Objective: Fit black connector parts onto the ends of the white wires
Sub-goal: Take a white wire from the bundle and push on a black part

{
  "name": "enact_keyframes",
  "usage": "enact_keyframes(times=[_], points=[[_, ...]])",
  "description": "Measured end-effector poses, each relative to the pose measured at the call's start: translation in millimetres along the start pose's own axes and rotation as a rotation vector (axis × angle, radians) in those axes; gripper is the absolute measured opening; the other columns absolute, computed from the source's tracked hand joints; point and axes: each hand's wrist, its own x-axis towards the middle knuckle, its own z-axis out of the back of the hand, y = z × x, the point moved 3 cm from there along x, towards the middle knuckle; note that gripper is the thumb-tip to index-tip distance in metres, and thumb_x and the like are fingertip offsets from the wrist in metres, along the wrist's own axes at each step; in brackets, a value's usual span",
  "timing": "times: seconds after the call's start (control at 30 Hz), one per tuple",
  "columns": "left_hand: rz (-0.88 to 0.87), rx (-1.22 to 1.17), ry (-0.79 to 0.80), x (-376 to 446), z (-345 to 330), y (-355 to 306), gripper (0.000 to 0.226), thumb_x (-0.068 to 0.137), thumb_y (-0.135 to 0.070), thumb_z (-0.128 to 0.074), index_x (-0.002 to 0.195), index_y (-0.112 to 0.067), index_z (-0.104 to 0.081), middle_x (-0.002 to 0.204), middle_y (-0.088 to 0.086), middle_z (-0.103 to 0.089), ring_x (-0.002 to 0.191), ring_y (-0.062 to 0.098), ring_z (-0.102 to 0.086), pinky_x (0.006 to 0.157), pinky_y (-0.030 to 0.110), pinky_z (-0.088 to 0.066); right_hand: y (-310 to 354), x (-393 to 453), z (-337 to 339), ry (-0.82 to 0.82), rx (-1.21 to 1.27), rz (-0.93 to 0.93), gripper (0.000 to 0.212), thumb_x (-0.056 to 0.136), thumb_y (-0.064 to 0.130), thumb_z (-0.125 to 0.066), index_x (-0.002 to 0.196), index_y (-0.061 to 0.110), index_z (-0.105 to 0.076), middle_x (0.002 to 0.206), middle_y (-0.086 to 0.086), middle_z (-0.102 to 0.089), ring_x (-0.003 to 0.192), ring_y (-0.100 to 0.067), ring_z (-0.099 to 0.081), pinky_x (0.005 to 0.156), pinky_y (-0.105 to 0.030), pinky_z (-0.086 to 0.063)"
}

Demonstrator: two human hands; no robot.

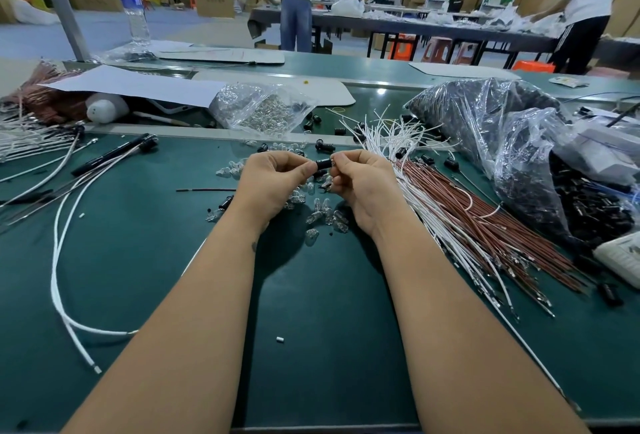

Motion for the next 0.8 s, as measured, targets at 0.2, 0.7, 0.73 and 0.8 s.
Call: enact_keyframes(times=[0.2,0.7,0.73,0.8], points=[[0.010,0.033,0.000,1.9,0.7,2.4,0.014,0.084,-0.017,-0.072,0.071,-0.020,-0.070,0.057,-0.006,-0.063,0.055,0.003,-0.053,0.058,0.013,-0.044,-4.0,-0.8,-0.8,0.016,-0.077,0.051,0.016,0.093,0.004,-0.059,0.078,0.008,-0.059,0.061,-0.003,-0.060,0.051,-0.011,-0.053,0.055,-0.023,-0.048],[-0.018,0.028,-0.036,1.2,-1.4,1.5,0.012,0.086,-0.019,-0.071,0.074,-0.019,-0.071,0.054,-0.012,-0.063,0.054,0.001,-0.054,0.059,0.012,-0.046,1.0,-5.3,-11.5,-0.036,-0.328,0.156,0.010,0.094,0.015,-0.058,0.084,0.014,-0.057,0.073,0.000,-0.059,0.056,-0.007,-0.054,0.063,-0.028,-0.049],[-0.017,0.025,-0.039,1.0,-1.2,1.4,0.011,0.086,-0.019,-0.070,0.075,-0.020,-0.071,0.054,-0.013,-0.063,0.054,-0.001,-0.054,0.059,0.011,-0.045,1.5,-5.4,-11.8,-0.033,-0.314,0.169,0.011,0.094,0.013,-0.057,0.084,0.014,-0.057,0.074,-0.001,-0.060,0.056,-0.006,-0.055,0.064,-0.028,-0.050],[-0.022,0.033,-0.034,1.0,-1.0,1.4,0.012,0.087,-0.020,-0.069,0.076,-0.023,-0.071,0.054,-0.015,-0.063,0.055,-0.002,-0.054,0.059,0.010,-0.045,2.9,-6.0,-10.5,-0.047,-0.292,0.195,0.013,0.095,0.011,-0.056,0.082,0.015,-0.057,0.073,-0.001,-0.061,0.055,-0.005,-0.056,0.063,-0.025,-0.050]])
